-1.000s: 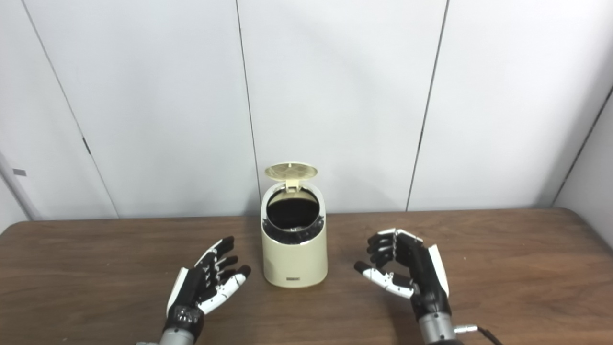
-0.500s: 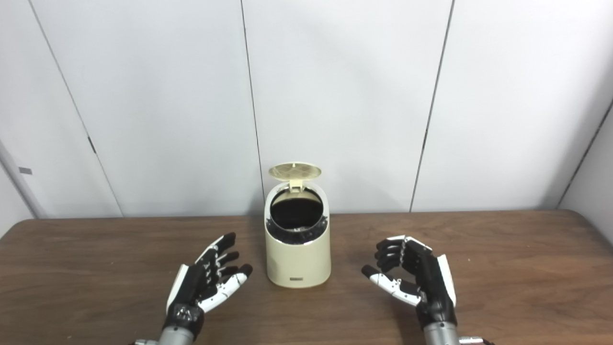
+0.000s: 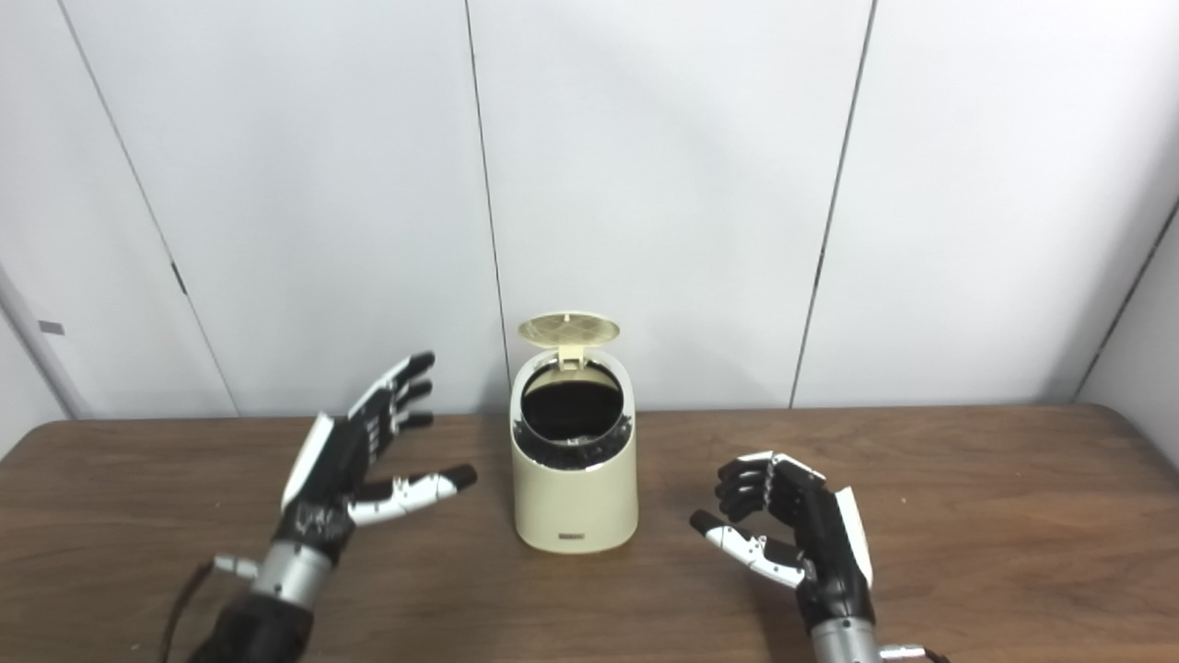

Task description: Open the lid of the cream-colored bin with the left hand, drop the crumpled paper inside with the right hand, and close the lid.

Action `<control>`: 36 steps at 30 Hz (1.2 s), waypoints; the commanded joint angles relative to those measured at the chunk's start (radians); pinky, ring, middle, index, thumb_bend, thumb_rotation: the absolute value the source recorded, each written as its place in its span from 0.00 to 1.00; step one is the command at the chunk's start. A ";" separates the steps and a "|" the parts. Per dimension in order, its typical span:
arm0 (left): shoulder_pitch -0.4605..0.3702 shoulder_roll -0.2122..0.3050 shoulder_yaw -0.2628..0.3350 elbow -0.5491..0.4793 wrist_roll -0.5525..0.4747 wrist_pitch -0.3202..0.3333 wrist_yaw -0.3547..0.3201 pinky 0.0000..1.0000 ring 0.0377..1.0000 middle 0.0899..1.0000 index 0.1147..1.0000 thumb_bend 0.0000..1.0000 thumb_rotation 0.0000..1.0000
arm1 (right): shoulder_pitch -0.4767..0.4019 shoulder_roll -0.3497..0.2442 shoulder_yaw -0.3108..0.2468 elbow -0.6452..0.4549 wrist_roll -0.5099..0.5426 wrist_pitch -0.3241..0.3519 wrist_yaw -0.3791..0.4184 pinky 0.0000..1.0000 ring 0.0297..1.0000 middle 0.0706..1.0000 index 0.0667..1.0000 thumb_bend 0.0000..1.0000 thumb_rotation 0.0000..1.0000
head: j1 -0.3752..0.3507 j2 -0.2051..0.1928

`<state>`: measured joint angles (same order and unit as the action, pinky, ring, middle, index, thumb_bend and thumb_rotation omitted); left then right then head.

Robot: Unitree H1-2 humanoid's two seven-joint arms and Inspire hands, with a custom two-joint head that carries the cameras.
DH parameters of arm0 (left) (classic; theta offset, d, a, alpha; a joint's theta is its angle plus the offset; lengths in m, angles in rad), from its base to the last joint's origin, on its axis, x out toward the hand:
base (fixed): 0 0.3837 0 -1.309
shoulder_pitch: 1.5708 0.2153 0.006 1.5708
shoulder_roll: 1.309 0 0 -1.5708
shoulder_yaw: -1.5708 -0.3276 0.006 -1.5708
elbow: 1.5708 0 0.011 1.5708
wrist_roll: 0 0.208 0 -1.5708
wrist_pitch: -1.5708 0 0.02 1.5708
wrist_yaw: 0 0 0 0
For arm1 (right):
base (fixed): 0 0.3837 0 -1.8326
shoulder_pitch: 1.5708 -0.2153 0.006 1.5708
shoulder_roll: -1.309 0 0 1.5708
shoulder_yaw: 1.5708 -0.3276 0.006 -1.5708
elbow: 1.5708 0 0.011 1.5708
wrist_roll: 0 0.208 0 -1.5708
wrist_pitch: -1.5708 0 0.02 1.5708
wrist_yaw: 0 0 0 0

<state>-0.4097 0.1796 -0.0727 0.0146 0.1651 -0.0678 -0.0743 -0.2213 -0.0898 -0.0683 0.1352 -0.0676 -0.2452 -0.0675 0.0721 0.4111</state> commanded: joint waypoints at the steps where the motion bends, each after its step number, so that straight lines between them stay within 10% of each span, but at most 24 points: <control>1: -0.076 0.031 -0.015 -0.036 0.050 -0.036 -0.010 0.78 0.92 0.96 0.95 0.93 0.21 | -0.022 -0.010 0.000 -0.033 -0.006 -0.035 -0.001 0.40 0.43 0.44 0.46 0.52 0.00 | 0.001 0.001; 36: -0.334 0.104 -0.129 0.005 0.212 0.033 -0.183 0.86 0.96 0.93 0.89 0.94 0.36 | -0.029 0.022 0.018 -0.048 -0.079 -0.035 -0.032 0.39 0.43 0.45 0.46 0.52 0.00 | -0.035 0.002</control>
<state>-0.6798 0.2692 -0.2049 0.0356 0.3746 0.0062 -0.2605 -0.2199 -0.0722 -0.0513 0.1142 -0.1413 -0.2436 -0.0819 0.0384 0.4126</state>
